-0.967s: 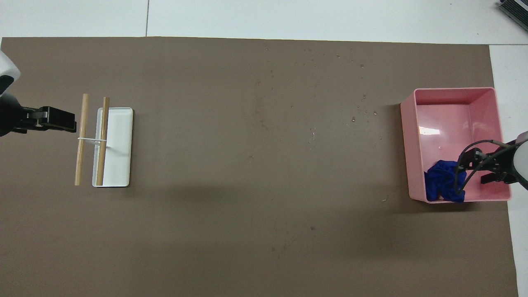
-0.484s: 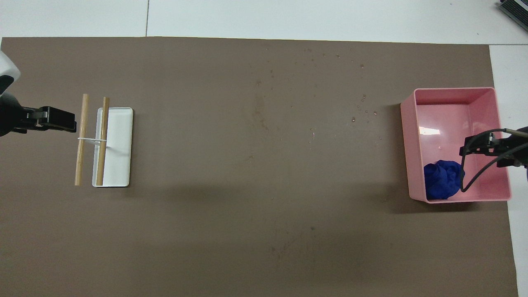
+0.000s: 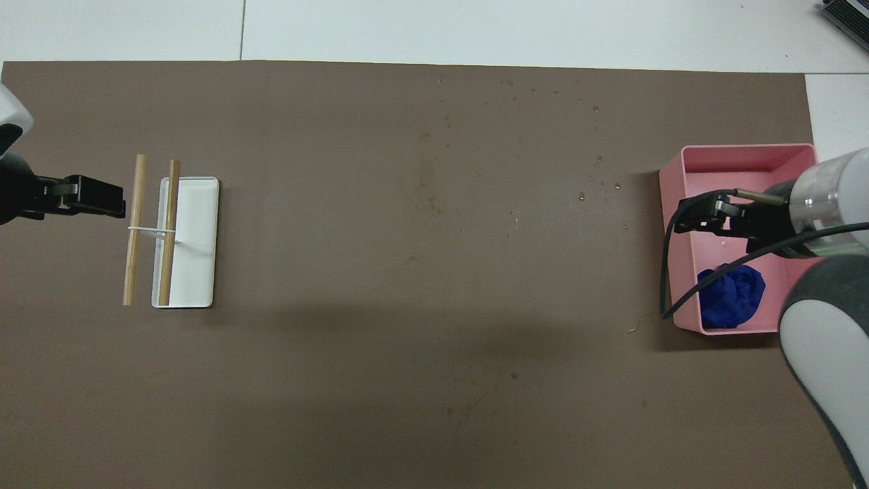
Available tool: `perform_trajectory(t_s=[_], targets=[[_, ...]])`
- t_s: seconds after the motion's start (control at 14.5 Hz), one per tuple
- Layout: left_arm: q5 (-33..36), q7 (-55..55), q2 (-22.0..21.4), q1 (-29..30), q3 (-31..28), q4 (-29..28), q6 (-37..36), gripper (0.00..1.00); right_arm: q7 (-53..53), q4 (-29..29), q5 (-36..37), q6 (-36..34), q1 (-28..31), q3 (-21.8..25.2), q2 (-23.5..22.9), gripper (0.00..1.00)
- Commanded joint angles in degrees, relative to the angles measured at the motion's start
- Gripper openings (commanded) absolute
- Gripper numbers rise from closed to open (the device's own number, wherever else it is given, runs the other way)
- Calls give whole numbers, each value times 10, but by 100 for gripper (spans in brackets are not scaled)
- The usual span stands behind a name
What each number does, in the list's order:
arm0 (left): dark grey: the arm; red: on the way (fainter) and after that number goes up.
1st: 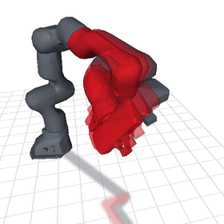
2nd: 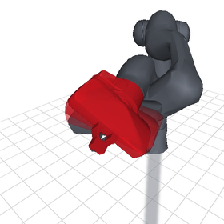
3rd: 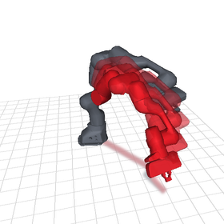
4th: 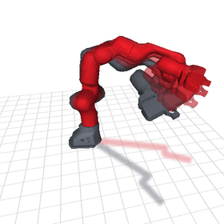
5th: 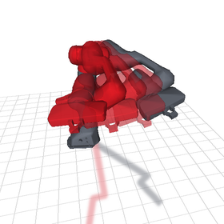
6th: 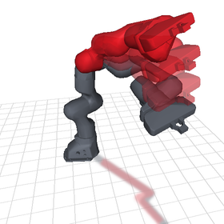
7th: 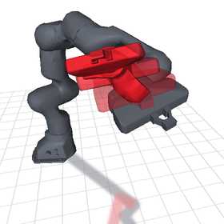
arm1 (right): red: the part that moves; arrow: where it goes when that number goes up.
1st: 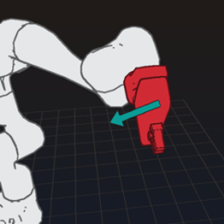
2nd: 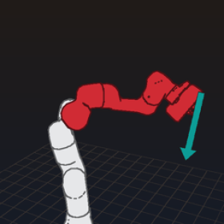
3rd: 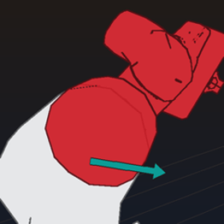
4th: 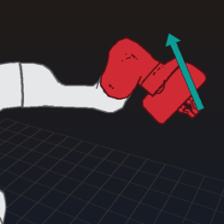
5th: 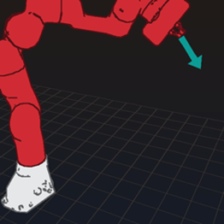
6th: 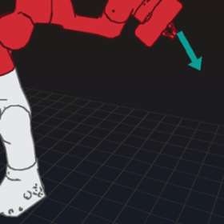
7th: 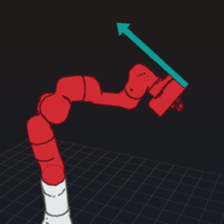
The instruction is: Wipe water with towel using both arms
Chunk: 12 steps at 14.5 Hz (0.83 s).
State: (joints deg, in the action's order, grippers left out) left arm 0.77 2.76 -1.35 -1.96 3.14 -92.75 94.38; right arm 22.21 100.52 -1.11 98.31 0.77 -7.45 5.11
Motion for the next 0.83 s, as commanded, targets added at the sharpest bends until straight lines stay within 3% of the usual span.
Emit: perform_trajectory(t_s=[0.0, 0.14, 0.76], targets=[[12, -1, -11, -3, -2, -7, -7, 100, 10, -109, 39, -83, -16, 0, -42, 100], [12, -1, -11, -3, -3, -6, -9, 100, 9, -166, 35, -123, -8, 0, -66, 100], [12, -2, -10, -2, -4, -2, -10, 100, -12, -142, 23, -125, 7, 5, -51, 100]])
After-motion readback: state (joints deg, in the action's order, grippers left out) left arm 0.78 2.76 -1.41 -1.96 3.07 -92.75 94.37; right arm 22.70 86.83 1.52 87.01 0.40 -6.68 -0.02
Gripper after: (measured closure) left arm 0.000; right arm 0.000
